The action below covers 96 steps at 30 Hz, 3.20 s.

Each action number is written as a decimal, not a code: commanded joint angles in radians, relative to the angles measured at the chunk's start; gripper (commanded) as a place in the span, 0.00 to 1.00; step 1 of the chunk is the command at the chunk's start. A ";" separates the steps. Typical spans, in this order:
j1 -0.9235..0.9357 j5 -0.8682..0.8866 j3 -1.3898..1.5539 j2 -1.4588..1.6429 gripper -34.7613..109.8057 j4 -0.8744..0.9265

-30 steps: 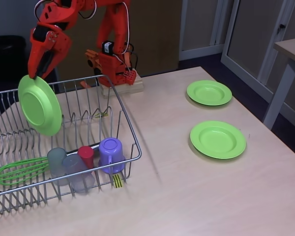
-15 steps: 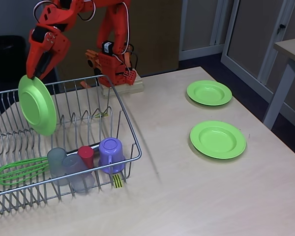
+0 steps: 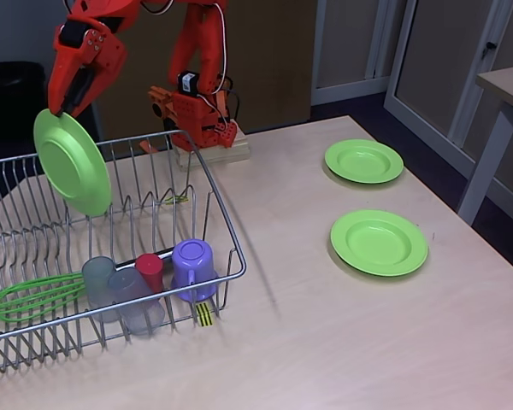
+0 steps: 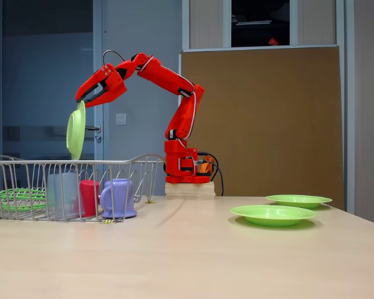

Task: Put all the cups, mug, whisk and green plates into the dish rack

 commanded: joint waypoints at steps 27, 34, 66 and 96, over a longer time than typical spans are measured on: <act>0.044 0.008 0.299 0.069 0.24 -0.219; 0.026 0.006 0.396 0.020 0.24 -0.318; 0.057 -0.018 0.571 0.101 0.24 -0.324; -0.061 -0.239 0.371 0.109 0.33 -0.095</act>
